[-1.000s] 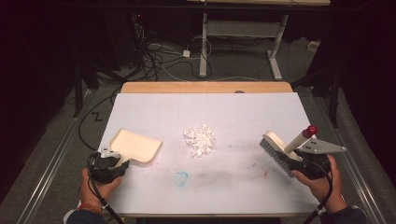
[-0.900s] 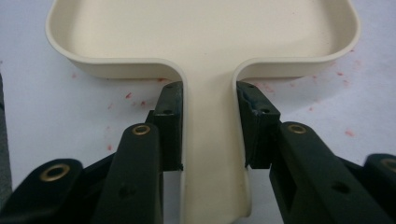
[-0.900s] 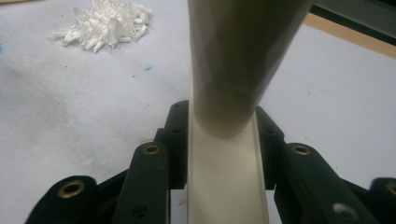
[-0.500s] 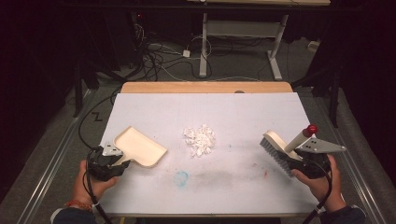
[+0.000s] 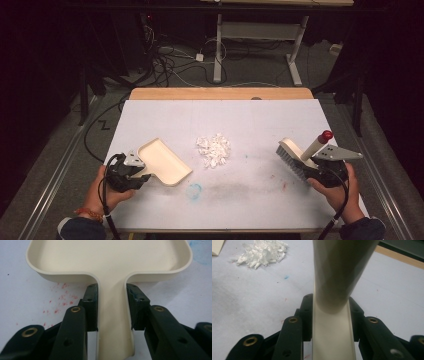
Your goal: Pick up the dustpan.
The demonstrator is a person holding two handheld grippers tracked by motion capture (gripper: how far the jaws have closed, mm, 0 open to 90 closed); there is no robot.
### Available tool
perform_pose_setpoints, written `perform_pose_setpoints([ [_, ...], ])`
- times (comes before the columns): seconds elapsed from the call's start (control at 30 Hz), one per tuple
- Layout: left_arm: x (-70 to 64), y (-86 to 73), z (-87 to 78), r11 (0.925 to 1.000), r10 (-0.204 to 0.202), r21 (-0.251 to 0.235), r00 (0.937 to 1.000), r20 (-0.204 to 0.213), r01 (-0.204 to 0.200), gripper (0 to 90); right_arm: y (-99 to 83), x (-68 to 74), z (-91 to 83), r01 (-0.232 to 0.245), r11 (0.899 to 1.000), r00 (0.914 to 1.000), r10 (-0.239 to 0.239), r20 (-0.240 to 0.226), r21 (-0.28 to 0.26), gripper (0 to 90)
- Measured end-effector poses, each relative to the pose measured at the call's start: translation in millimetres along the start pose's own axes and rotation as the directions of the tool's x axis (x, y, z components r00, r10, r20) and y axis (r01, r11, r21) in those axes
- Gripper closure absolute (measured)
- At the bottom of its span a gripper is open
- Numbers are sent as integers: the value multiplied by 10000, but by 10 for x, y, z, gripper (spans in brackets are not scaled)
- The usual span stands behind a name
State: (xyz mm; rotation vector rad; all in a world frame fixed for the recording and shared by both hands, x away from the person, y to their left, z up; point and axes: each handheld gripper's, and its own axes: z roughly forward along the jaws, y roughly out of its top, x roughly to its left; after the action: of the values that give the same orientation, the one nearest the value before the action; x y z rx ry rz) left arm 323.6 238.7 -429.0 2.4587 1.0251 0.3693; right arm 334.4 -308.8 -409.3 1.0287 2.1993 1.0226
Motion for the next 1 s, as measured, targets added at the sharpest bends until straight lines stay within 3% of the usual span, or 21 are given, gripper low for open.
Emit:
perform_pose_setpoints([
  [0.23,-34,68,18,9994,302,180,9983,489,-311,628,104,9,34,110,9998,9999,-109,93,-186,667],
  [0.5,-56,128,40,9990,357,244,9968,709,-375,628,255,23,146,468,9985,9989,-466,86,-274,667],
  [1.0,-34,224,114,9948,800,523,9895,1203,-868,628,683,129,686,951,9952,9954,-949,131,-207,668],
])
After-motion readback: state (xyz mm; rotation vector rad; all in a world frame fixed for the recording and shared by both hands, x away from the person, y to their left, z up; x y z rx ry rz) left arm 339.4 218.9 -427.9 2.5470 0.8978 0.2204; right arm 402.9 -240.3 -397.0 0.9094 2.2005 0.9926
